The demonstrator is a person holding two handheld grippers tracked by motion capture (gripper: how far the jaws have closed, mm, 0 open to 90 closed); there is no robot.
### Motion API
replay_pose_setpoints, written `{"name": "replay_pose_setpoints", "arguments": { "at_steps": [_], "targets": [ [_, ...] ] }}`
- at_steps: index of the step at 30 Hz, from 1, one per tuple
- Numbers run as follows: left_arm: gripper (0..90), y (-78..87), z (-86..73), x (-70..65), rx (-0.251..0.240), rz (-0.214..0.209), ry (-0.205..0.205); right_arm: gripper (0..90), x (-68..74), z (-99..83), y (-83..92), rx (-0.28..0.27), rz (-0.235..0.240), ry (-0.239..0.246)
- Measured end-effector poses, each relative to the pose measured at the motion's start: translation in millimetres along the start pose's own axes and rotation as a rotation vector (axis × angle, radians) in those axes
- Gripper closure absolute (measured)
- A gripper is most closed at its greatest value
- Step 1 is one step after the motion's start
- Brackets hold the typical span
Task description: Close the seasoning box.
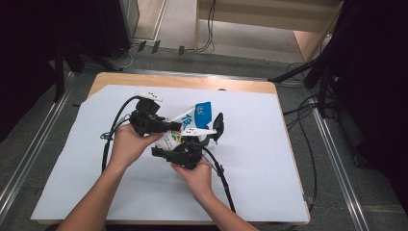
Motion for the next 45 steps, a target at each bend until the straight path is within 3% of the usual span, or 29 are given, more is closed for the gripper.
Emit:
{"name": "replay_pose_setpoints", "arguments": {
  "at_steps": [11, 26, 32, 45],
  "targets": [
    [87.3, 0.1, -0.9, -2.4, 0.024, 0.021, -0.016, 71.6, 1.0, -2.1, -2.5, 0.021, -0.023, 0.014],
    [89.0, 1.6, 1.2, -2.5, 0.036, 0.032, -0.023, 62.5, 9.8, -6.3, -0.4, 0.035, -0.111, 0.07],
    [89.1, 0.7, 2.3, -4.7, 0.034, 0.049, -0.029, 65.5, 10.3, -6.2, 1.1, 0.031, -0.119, 0.061],
    [88.4, -1.2, 2.7, -6.0, 0.031, 0.035, -0.022, 74.3, 10.3, -4.2, 0.2, 0.03, -0.107, 0.049]
  ]
}}
Point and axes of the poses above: each handheld gripper's, and its own axes: y roughly backward along the jaws, z roughly out of its top, x roughly to its left, the point moved 2 cm from there along -y, roughly forward along the jaws, and after that the axes turned 11 degrees about z, right-handed, at the moved point
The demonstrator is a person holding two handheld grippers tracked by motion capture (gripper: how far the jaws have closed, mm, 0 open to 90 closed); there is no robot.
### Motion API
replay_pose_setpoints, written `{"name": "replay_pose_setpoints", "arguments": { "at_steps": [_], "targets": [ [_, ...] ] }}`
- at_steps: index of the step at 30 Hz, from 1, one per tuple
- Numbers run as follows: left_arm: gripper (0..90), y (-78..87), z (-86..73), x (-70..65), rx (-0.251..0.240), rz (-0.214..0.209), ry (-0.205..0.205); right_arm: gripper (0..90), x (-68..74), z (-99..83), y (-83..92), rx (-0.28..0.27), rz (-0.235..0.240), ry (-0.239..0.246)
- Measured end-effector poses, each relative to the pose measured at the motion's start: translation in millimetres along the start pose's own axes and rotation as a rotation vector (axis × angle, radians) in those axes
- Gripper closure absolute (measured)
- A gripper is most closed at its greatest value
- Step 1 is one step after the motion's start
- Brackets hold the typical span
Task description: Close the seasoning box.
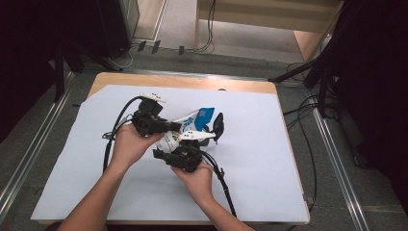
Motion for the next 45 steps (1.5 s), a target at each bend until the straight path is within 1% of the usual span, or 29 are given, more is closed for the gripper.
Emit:
{"name": "replay_pose_setpoints", "arguments": {
  "at_steps": [7, 10, 14, 16, 18, 20, 23, 26, 28, 32, 45],
  "targets": [
    [87.9, -0.2, 0.1, -0.6, -0.012, 0.005, 0.006, 75.2, -0.3, 1.5, 0.2, 0.006, 0.005, 0.001],
    [87.5, -0.1, 0.3, -0.3, -0.015, 0.014, 0.007, 75.6, -1.3, 2.2, -0.1, -0.002, 0.013, -0.002],
    [86.9, -0.7, 0.1, -1.2, -0.022, 0.014, 0.004, 76.6, -2.4, 2.6, 0.0, -0.008, 0.025, -0.014],
    [86.5, -0.6, 0.1, -1.2, -0.026, 0.009, 0.003, 76.9, -2.6, 2.7, 0.1, -0.011, 0.03, -0.016],
    [85.6, -0.5, 0.2, -0.6, -0.03, 0.012, 0.003, 77.0, -2.9, 3.0, 0.2, -0.013, 0.033, -0.014],
    [84.9, -0.5, 0.1, -0.2, -0.034, 0.012, 0.011, 77.0, -2.8, 3.5, 0.5, -0.017, 0.038, -0.016],
    [84.6, 0.3, 0.0, -1.0, -0.038, 0.009, 0.012, 77.2, -2.6, 3.8, 0.5, -0.017, 0.042, -0.015],
    [84.7, 1.2, 0.1, -1.2, -0.041, 0.017, 0.003, 77.3, -3.1, 4.1, 0.2, -0.016, 0.047, -0.016],
    [84.8, 2.0, 0.2, -1.5, -0.048, 0.017, 0.005, 77.3, -3.0, 4.6, 0.2, -0.015, 0.051, -0.018],
    [84.9, 2.8, 0.0, -1.6, -0.044, 0.026, 0.006, 77.3, -3.1, 5.5, -0.1, -0.012, 0.055, -0.016],
    [84.8, 1.6, -0.9, -0.3, -0.043, 0.028, 0.012, 77.5, -3.8, 6.3, -0.9, -0.003, 0.06, -0.02]
  ]
}}
Point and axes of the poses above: each handheld gripper's, and its own axes: y roughly backward along the jaws, z roughly out of its top, x roughly to its left, the point moved 2 cm from there along -y, roughly forward along the jaws, and after that the axes turned 11 degrees about z, right-handed, at the moved point
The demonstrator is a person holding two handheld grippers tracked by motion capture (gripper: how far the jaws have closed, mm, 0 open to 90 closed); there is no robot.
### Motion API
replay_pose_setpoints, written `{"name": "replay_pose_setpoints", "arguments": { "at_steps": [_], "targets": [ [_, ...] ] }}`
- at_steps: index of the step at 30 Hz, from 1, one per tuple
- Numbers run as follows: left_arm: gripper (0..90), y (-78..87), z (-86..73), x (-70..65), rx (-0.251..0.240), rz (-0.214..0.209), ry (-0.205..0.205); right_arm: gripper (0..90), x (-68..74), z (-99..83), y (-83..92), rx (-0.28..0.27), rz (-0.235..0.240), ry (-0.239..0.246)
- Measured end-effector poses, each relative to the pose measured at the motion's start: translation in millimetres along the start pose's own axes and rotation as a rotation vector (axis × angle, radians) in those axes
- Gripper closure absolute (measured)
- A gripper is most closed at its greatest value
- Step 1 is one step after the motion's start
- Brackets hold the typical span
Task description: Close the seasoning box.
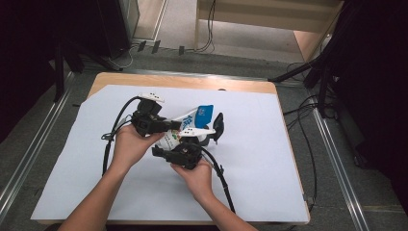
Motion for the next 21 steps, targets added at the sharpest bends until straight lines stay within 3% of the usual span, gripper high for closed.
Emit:
{"name": "replay_pose_setpoints", "arguments": {
  "at_steps": [21],
  "targets": [
    [84.5, 0.3, -0.3, 0.0, -0.007, 0.0, 0.0, 77.5, -0.9, 1.5, -0.2, 0.002, 0.014, -0.007]
  ]
}}
Point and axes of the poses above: each handheld gripper's, and its own axes: y roughly backward along the jaws, z roughly out of its top, x roughly to its left, the point moved 2 cm from there along -y, roughly forward along the jaws, and after that the axes turned 11 degrees about z, right-handed, at the moved point
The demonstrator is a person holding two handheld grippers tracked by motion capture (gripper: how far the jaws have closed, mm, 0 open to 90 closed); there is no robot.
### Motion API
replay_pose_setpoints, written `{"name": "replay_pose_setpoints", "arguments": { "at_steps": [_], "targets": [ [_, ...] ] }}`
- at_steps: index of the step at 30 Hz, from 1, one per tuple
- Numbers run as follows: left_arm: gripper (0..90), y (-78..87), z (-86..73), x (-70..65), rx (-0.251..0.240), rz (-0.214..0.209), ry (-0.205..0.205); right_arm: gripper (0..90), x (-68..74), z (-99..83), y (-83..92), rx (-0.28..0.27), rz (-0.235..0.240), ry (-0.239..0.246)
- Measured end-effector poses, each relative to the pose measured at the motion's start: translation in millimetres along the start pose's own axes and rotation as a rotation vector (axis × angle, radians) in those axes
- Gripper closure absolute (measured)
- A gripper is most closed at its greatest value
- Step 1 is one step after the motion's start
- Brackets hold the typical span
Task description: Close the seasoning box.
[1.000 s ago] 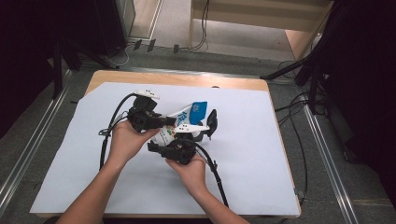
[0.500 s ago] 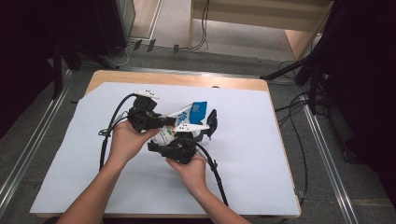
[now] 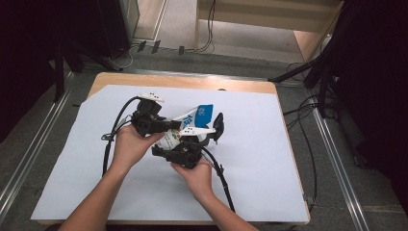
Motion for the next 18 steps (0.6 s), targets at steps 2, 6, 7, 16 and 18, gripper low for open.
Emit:
{"name": "replay_pose_setpoints", "arguments": {
  "at_steps": [2, 6, 7, 16, 18],
  "targets": [
    [84.6, 0.0, -0.1, 0.1, 0.001, -0.001, 0.001, 77.5, 0.2, 0.0, -0.2, 0.0, -0.003, 0.002],
    [84.8, 0.1, -0.2, 0.0, -0.002, -0.007, 0.012, 77.6, 0.6, -0.1, -0.8, 0.0, -0.005, 0.004],
    [84.9, 0.2, -0.1, 0.3, 0.001, -0.008, 0.012, 77.7, 0.8, 0.1, -0.9, -0.001, -0.005, 0.005],
    [85.3, -1.1, 0.9, 2.4, -0.002, -0.026, 0.03, 77.8, 0.8, 1.5, -0.7, 0.0, -0.01, 0.016],
    [85.4, -1.7, 1.1, 3.3, 0.002, -0.031, 0.034, 77.9, 0.8, 1.8, -0.4, -0.001, -0.01, 0.014]
  ]
}}
Point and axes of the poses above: each handheld gripper's, and its own axes: y roughly backward along the jaws, z roughly out of its top, x roughly to its left, the point moved 2 cm from there along -y, roughly forward along the jaws, and after that the axes turned 11 degrees about z, right-handed, at the moved point
